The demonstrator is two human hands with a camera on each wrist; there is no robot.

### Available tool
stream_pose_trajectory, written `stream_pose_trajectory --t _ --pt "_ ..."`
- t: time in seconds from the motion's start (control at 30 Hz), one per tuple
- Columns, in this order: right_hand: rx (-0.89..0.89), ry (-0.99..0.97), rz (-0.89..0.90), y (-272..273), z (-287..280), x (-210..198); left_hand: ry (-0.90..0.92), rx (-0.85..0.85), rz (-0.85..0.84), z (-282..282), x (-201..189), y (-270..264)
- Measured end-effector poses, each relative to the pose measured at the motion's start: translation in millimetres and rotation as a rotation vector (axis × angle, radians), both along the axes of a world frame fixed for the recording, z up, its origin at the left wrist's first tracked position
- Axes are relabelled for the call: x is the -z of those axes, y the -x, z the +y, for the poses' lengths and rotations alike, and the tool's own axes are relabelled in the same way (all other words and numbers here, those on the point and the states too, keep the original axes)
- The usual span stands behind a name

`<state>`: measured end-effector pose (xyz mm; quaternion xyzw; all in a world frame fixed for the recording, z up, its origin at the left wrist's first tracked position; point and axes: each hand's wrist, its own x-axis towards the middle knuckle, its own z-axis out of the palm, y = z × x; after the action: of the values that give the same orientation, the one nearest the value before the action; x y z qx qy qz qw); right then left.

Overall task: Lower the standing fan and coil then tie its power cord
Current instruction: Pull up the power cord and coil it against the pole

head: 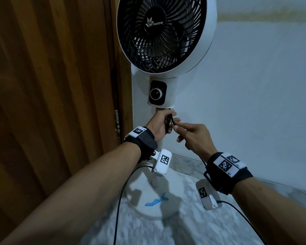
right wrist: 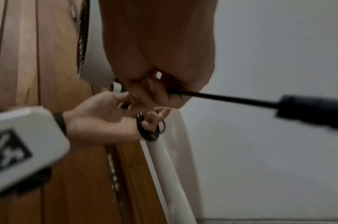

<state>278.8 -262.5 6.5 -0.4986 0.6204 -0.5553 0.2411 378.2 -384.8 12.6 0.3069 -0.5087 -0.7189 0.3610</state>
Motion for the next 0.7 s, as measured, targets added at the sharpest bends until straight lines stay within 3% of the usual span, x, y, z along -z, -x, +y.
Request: stream_pose_trajectory --t 0.17,0.33,0.43,0.53,0.6,0.7 --pt "-0.06 0.022 0.062 -4 11 23 0.051 -0.043 -0.001 7 -4 -2" --pt "-0.222 -0.024 -0.09 -3 16 48 -0.01 -0.014 0.087 8 -2 0" --pt "-0.321 -0.141 -0.095 8 20 69 -0.007 -0.039 0.115 7 -3 1" --pt "-0.396 -0.377 -0.014 22 28 91 0.026 -0.041 0.096 7 -4 0" --pt "-0.36 -0.495 0.0 34 31 100 0.018 -0.04 0.083 5 -5 -1" --pt "-0.126 -0.568 0.093 58 27 100 -0.005 -0.027 0.059 1 -7 -2"
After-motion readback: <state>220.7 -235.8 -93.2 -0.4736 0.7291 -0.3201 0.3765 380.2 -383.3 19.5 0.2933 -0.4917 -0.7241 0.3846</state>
